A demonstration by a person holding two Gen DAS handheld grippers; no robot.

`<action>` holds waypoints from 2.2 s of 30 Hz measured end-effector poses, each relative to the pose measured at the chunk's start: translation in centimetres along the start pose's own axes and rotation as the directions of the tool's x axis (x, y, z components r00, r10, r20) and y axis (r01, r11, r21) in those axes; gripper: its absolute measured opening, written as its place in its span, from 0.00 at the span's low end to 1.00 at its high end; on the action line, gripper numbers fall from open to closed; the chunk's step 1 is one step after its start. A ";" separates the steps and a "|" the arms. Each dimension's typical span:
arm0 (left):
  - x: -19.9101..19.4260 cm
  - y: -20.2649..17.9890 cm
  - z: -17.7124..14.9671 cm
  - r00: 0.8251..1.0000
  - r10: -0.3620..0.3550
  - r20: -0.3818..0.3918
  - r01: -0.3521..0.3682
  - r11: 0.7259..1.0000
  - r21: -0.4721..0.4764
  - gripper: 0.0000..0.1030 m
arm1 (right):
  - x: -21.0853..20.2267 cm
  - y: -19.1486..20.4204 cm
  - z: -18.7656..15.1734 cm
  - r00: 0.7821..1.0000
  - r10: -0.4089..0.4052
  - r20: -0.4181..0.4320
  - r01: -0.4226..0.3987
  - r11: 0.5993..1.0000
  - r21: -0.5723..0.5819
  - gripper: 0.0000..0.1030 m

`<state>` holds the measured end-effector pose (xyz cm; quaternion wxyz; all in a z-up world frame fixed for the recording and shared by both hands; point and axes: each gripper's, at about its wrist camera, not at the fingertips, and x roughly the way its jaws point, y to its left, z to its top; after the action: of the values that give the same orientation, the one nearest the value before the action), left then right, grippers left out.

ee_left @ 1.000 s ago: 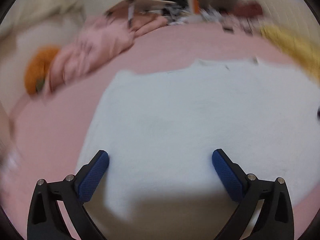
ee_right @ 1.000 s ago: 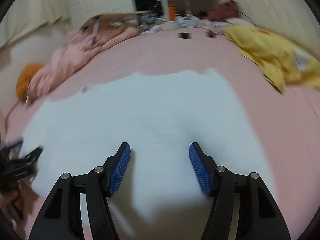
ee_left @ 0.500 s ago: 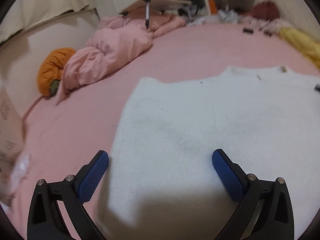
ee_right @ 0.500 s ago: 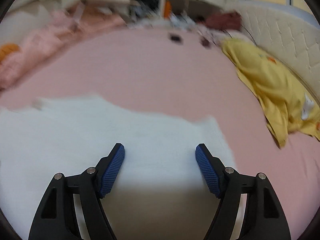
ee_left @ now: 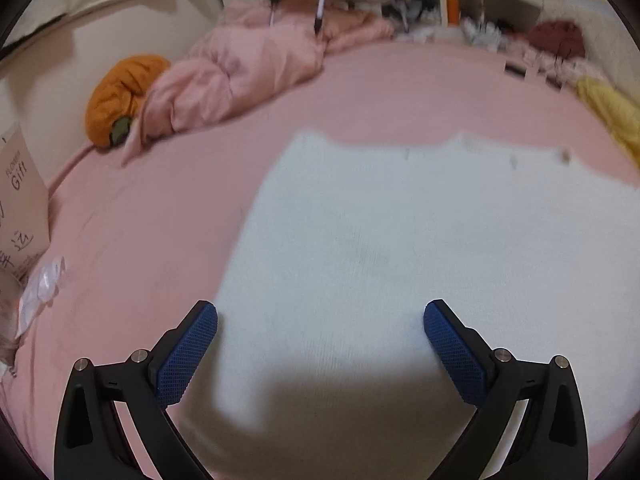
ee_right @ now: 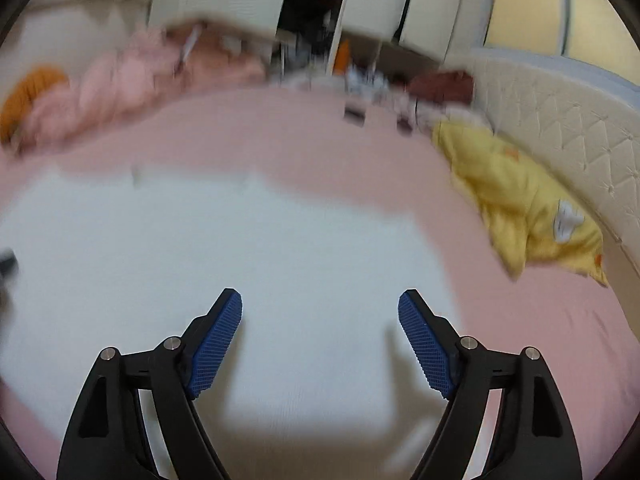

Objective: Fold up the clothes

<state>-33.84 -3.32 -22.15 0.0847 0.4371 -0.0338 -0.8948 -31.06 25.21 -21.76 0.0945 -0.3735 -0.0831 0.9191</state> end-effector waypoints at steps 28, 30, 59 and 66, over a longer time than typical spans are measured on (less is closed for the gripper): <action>-1.8 5.7 -1.9 1.000 0.029 0.003 -0.028 0.996 -0.090 1.00 | -7.1 -6.2 -4.4 0.986 0.166 0.020 -0.167 0.974 0.156 0.99; -0.5 5.6 -2.4 0.999 0.035 -0.019 -0.036 0.997 -0.065 1.00 | -6.4 -5.6 -5.3 0.983 0.181 -0.017 -0.178 0.978 0.109 0.99; 1.8 12.7 -6.8 0.675 -0.723 0.146 0.582 0.401 -0.708 1.00 | -8.9 -5.7 -7.0 0.979 0.189 -0.081 -0.152 0.930 0.336 0.99; 3.9 12.2 -6.6 0.721 -0.670 0.178 0.570 0.427 -0.702 0.29 | -9.0 -6.5 -6.9 0.979 0.188 -0.082 -0.146 0.920 0.363 0.99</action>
<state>-29.53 -15.94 -27.63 -0.0861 0.4052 0.4857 -0.7697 -19.16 30.01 -19.20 0.0861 -0.4083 0.1219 0.9006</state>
